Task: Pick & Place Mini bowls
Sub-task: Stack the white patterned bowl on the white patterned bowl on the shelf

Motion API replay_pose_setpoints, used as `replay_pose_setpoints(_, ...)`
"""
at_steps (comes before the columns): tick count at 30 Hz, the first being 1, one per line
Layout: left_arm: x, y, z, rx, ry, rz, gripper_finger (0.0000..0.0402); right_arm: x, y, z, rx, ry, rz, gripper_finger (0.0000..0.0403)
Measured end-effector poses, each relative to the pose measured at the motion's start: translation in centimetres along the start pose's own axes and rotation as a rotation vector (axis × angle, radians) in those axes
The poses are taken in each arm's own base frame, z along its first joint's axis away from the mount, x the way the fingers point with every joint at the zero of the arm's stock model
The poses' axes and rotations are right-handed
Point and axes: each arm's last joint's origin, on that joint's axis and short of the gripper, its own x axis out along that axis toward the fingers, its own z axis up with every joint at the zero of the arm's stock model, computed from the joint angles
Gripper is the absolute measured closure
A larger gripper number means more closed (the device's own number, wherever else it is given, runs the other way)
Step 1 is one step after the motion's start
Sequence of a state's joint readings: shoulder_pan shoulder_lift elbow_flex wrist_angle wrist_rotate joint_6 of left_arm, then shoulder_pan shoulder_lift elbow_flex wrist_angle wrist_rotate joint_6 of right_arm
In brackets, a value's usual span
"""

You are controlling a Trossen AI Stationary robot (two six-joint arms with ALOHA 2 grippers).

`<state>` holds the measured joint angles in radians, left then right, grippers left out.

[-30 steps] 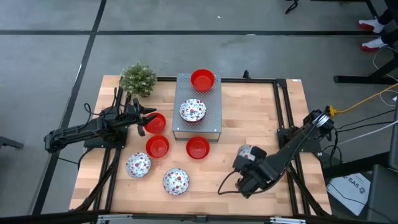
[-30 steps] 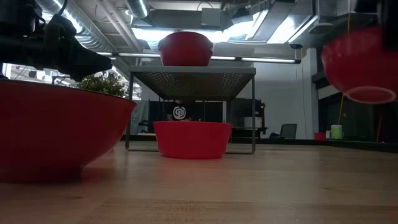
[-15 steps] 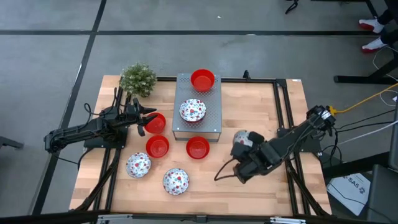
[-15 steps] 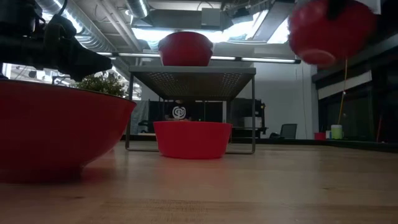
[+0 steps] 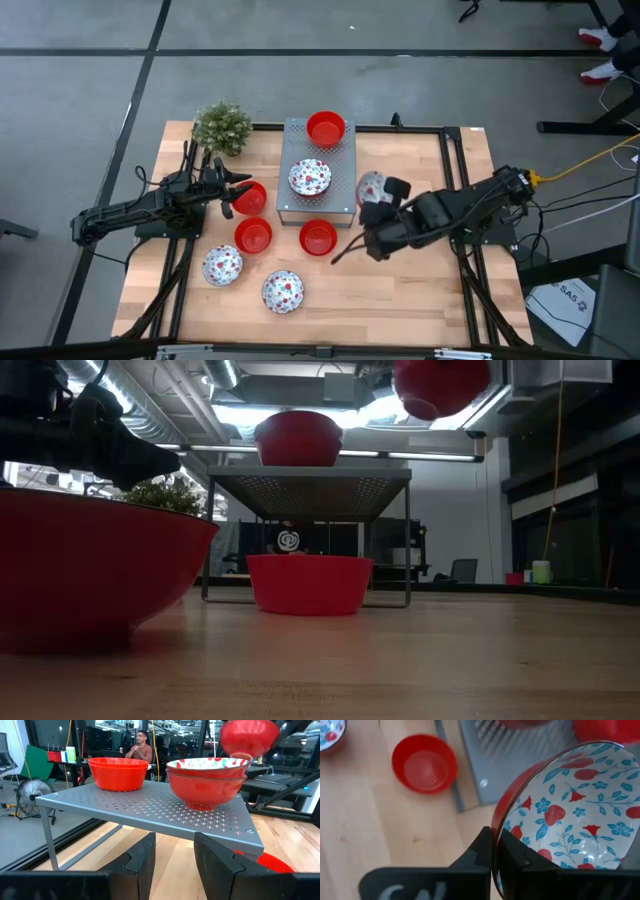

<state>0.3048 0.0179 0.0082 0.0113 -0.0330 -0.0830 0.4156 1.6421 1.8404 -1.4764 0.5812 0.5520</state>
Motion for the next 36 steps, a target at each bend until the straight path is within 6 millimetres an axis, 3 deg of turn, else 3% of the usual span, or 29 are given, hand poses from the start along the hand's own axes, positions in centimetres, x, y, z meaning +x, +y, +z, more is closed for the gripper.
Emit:
replay_pose_setpoints(9,0.0,0.0,0.0,0.0,0.0,0.0,0.0272,0.6,-2.1,2.1,-0.048,-0.094,-0.09,0.0388)
replay_pose_setpoints(25,0.0,0.0,0.0,0.0,0.0,0.0,0.0272,2.0,-4.1,4.9,-0.167,-0.215,-0.132,0.039)
replay_pose_setpoints(36,0.0,0.0,0.0,0.0,0.0,0.0,0.0272,3.3,-4.3,6.3,-0.343,-0.249,-0.105,0.039)
